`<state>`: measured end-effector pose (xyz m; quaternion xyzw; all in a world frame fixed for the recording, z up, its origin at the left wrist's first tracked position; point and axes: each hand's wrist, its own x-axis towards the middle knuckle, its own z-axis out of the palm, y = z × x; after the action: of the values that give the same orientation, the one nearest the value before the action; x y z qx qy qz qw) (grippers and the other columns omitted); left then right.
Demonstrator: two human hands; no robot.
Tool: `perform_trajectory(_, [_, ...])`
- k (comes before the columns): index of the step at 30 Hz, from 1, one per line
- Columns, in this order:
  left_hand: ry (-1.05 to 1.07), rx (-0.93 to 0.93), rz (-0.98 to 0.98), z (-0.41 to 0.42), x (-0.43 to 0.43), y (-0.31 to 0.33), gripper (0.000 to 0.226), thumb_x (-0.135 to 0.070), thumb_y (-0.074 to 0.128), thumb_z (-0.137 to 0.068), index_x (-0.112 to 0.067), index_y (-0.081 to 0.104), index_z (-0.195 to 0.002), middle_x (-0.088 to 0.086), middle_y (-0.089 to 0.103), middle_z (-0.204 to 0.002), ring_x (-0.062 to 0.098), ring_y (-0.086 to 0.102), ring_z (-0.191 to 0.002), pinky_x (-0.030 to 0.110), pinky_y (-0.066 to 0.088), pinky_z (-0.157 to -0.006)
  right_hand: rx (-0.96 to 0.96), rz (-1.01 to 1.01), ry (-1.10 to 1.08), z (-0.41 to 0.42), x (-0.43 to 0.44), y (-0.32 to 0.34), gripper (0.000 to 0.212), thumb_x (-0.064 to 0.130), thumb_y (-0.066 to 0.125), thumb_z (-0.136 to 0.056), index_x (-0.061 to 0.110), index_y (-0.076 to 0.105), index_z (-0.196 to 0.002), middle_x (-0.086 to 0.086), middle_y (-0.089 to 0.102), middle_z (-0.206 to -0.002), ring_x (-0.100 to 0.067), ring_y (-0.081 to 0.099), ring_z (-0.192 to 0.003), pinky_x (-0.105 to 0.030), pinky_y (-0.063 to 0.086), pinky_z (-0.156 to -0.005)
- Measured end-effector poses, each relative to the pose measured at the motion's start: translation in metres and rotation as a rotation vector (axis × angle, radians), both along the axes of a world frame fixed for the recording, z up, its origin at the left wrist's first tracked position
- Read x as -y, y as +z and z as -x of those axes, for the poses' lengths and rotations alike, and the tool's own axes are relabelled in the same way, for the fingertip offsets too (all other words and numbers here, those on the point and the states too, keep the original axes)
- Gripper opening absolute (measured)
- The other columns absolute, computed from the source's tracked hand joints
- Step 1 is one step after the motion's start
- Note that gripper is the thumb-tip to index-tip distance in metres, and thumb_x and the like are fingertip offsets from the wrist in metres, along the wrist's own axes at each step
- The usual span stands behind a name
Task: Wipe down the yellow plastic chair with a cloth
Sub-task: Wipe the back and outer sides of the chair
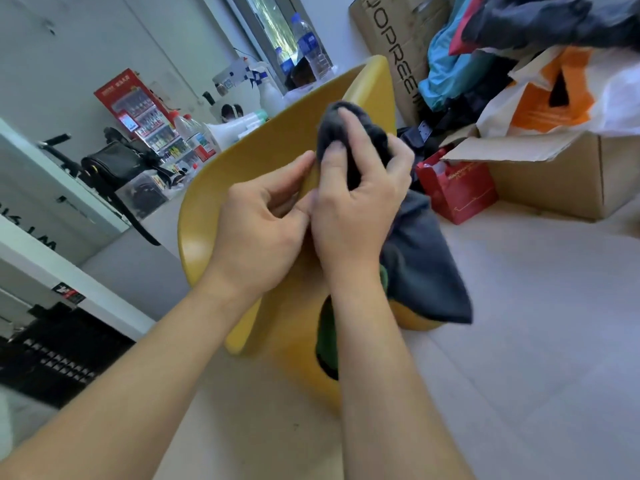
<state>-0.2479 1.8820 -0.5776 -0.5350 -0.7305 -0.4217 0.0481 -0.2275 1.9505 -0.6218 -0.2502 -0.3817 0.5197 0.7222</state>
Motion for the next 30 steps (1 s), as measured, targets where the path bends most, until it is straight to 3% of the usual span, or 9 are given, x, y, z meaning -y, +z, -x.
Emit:
perform_trajectory(6, [0.023,0.053,-0.014,-0.002,0.003,-0.004,0.048,-0.009,0.068,-0.085,-0.014,0.055,-0.131,-0.005,0.062,-0.126,0.001,0.06,-0.113,0.028,0.049,-0.099,-0.047,0.416,0.345,0.056,-0.057,-0.095,0.05,0.043,0.035,-0.095,0.02,0.055,-0.135,-0.011,0.052,-0.137,-0.026,0.047,-0.126,-0.041,0.035,-0.109])
perform_trajectory(8, [0.016,0.065,-0.011,-0.003,0.004,-0.006,0.048,-0.014,0.068,-0.085,-0.017,0.055,-0.131,-0.008,0.062,-0.126,0.0,0.06,-0.113,0.03,0.048,-0.1,-0.053,0.635,0.591,0.111,-0.046,-0.175,0.052,0.049,0.033,-0.095,0.022,0.054,-0.134,-0.003,0.055,-0.135,-0.026,0.051,-0.12,-0.034,0.041,-0.101])
perform_trajectory(10, [0.004,0.064,-0.012,-0.004,0.006,-0.006,0.051,-0.024,0.067,-0.083,-0.02,0.054,-0.132,-0.012,0.062,-0.125,-0.002,0.059,-0.114,0.031,0.048,-0.101,-0.074,0.629,0.74,0.141,-0.02,-0.242,0.047,0.035,0.035,-0.1,0.015,0.048,-0.141,-0.001,0.051,-0.14,-0.025,0.05,-0.123,-0.019,0.04,-0.093])
perform_trajectory(12, [-0.007,0.055,0.013,-0.001,0.005,-0.006,0.056,-0.032,0.065,-0.08,-0.022,0.052,-0.134,-0.014,0.061,-0.126,-0.002,0.057,-0.115,0.031,0.047,-0.101,-0.069,0.56,0.708,0.12,-0.006,-0.223,0.049,0.033,0.038,-0.094,0.024,0.047,-0.141,0.006,0.049,-0.139,-0.02,0.051,-0.121,-0.03,0.042,-0.099])
perform_trajectory(14, [-0.011,0.048,0.03,0.001,0.005,-0.006,0.058,-0.036,0.063,-0.081,-0.023,0.05,-0.136,-0.015,0.06,-0.127,-0.002,0.056,-0.117,0.033,0.046,-0.103,-0.056,0.562,0.562,0.058,-0.003,-0.126,0.05,0.035,0.038,-0.09,0.025,0.051,-0.137,0.001,0.046,-0.141,-0.021,0.05,-0.123,-0.041,0.041,-0.105])
perform_trajectory(18, [-0.029,0.028,0.025,0.007,0.004,-0.008,0.052,-0.026,0.064,-0.087,-0.019,0.05,-0.137,-0.019,0.062,-0.122,0.0,0.059,-0.115,0.034,0.047,-0.101,-0.177,0.301,0.294,0.034,-0.069,-0.076,0.043,0.024,0.038,-0.096,0.017,0.053,-0.135,-0.005,0.047,-0.139,-0.016,0.045,-0.128,-0.036,0.034,-0.111])
perform_trajectory(23, [-0.068,0.047,-0.01,0.007,0.004,-0.011,0.05,-0.018,0.065,-0.085,-0.018,0.053,-0.134,-0.026,0.067,-0.108,0.0,0.065,-0.104,0.021,0.052,-0.089,-0.165,0.476,0.59,0.101,-0.117,-0.143,0.071,0.058,0.043,-0.073,0.029,0.051,-0.137,-0.001,0.052,-0.141,-0.021,0.048,-0.13,-0.048,0.037,-0.11])
perform_trajectory(26, [-0.067,0.07,-0.032,0.005,0.001,-0.015,0.05,-0.017,0.062,-0.087,-0.014,0.05,-0.135,-0.018,0.063,-0.121,-0.001,0.06,-0.113,0.018,0.048,-0.093,-0.174,0.556,0.721,0.093,-0.093,-0.154,0.044,0.044,0.043,-0.093,0.031,0.056,-0.132,-0.002,0.063,-0.128,-0.025,0.06,-0.114,-0.05,0.047,-0.1])
perform_trajectory(30, [-0.048,0.108,-0.067,0.0,-0.002,-0.018,0.048,-0.014,0.06,-0.089,-0.011,0.05,-0.136,-0.013,0.059,-0.13,0.001,0.055,-0.12,0.022,0.045,-0.1,-0.199,0.674,0.796,0.08,-0.069,-0.155,0.035,0.027,0.035,-0.1,0.022,0.062,-0.123,-0.006,0.067,-0.112,-0.027,0.064,-0.1,-0.04,0.055,-0.084])
